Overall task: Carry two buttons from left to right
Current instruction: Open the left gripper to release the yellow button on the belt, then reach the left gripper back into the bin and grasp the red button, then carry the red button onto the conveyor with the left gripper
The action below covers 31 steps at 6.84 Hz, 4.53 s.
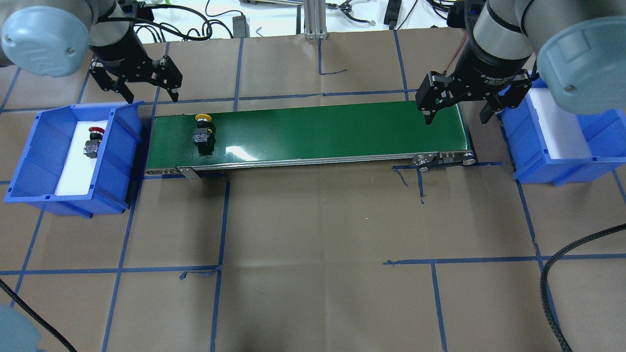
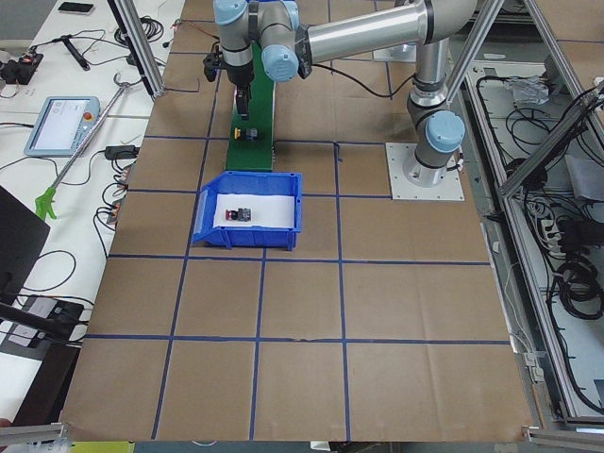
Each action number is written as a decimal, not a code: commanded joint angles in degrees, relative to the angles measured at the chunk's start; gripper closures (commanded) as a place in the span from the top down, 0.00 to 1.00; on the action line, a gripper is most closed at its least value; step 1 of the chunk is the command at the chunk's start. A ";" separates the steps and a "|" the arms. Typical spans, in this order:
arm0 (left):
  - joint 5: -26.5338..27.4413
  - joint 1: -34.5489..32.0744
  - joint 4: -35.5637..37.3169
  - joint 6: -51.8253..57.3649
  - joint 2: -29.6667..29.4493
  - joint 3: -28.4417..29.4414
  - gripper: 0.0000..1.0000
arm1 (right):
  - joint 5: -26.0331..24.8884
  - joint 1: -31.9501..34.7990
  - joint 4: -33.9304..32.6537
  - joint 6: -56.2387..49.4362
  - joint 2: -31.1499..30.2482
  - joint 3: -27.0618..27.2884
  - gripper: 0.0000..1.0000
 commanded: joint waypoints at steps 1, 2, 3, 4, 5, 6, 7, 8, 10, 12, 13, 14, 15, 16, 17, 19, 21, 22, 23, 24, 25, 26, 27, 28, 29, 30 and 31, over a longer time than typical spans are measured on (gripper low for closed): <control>0.04 2.55 -1.86 6.18 0.12 1.23 0.99 | -0.03 0.00 0.37 0.00 -0.01 0.15 1.00; 0.13 6.22 -1.51 11.01 -0.14 1.40 0.99 | -0.03 0.00 0.37 0.00 -0.01 0.06 1.00; -0.13 11.13 -1.24 13.32 -0.84 1.58 0.99 | -0.03 0.00 0.37 0.00 0.08 -0.03 1.00; -0.13 14.92 0.07 18.39 -1.28 1.58 0.99 | -0.03 0.00 0.37 0.00 0.25 -0.03 1.00; 0.22 17.13 2.51 21.05 -1.63 1.58 0.99 | -0.03 0.00 0.20 -0.09 0.08 0.15 1.00; 0.31 19.07 3.50 22.64 -2.68 1.58 0.99 | -0.03 0.00 0.28 -0.09 0.16 0.15 1.00; 0.22 20.92 5.94 24.05 -4.26 1.49 0.99 | -0.03 0.00 0.37 0.00 -0.01 -0.03 1.00; 0.13 21.46 6.58 24.15 -5.67 1.49 0.99 | -0.03 0.00 0.37 0.00 0.08 -0.03 1.00; -0.48 21.46 14.02 23.98 -8.65 -1.22 0.99 | -0.03 0.00 0.37 0.00 -0.01 -0.03 1.00; -1.89 21.20 18.52 23.98 -12.78 -1.76 0.99 | 0.06 0.00 0.29 0.00 0.17 -0.11 1.00; -1.89 21.20 19.49 23.98 -14.28 -2.02 0.99 | 0.06 0.00 0.20 0.00 0.17 -0.12 1.00; -1.89 21.37 19.85 23.98 -15.69 -2.37 0.99 | 0.06 0.00 0.20 0.00 0.17 -0.12 1.00; -1.98 21.46 21.59 23.98 -16.40 -3.59 0.99 | 0.06 0.00 0.20 0.00 0.17 -0.12 1.00; -1.89 21.46 23.35 23.98 -16.49 -5.35 0.99 | 0.06 0.00 0.20 0.00 0.17 -0.12 1.00; -1.80 21.55 26.24 23.98 -16.49 -7.63 0.99 | 0.06 0.00 0.20 0.00 0.34 -0.03 1.00; -1.45 21.55 27.50 23.80 -16.84 -8.79 0.99 | 0.06 0.00 0.28 0.00 0.34 -0.03 1.00; -1.19 21.64 27.50 23.80 -17.28 -8.01 0.45 | 0.06 0.00 0.28 0.00 0.34 -0.03 1.00; -1.27 21.64 27.41 23.80 -17.28 -6.96 0.20 | 0.06 0.00 0.28 0.00 0.34 -0.03 1.00; -1.36 21.64 27.41 23.80 -16.85 -6.60 0.13 | 0.23 0.00 0.28 0.00 0.43 0.06 1.00; -1.62 21.55 27.33 23.80 -16.67 -6.59 0.01 | 0.23 0.00 0.28 0.00 0.43 -0.03 1.00; -1.80 21.64 27.32 23.89 -16.75 -6.68 0.00 | 0.41 0.00 0.81 -0.43 0.43 0.06 1.00; -1.80 21.55 27.15 23.80 -16.41 -6.51 0.00 | 0.15 0.00 0.73 -0.44 0.43 -0.11 1.00; -1.80 21.46 26.54 23.80 -15.45 -6.42 0.00 | 0.67 0.00 0.72 -0.53 0.43 -0.03 1.00; -1.71 21.38 24.88 23.80 -13.87 -5.98 0.00 | 0.67 0.00 0.72 -0.53 0.43 -0.03 1.00; -1.71 21.29 22.43 23.80 -12.55 -5.02 0.00 | 0.67 0.09 0.72 -0.53 0.43 -0.03 1.00; -1.45 21.29 16.92 23.80 -10.45 -2.84 0.00 | 0.76 0.09 0.72 -0.53 0.43 -0.03 1.00; -0.93 21.29 9.30 23.71 -7.64 -0.20 0.00 | 0.76 0.09 0.72 -0.53 0.43 -0.03 1.00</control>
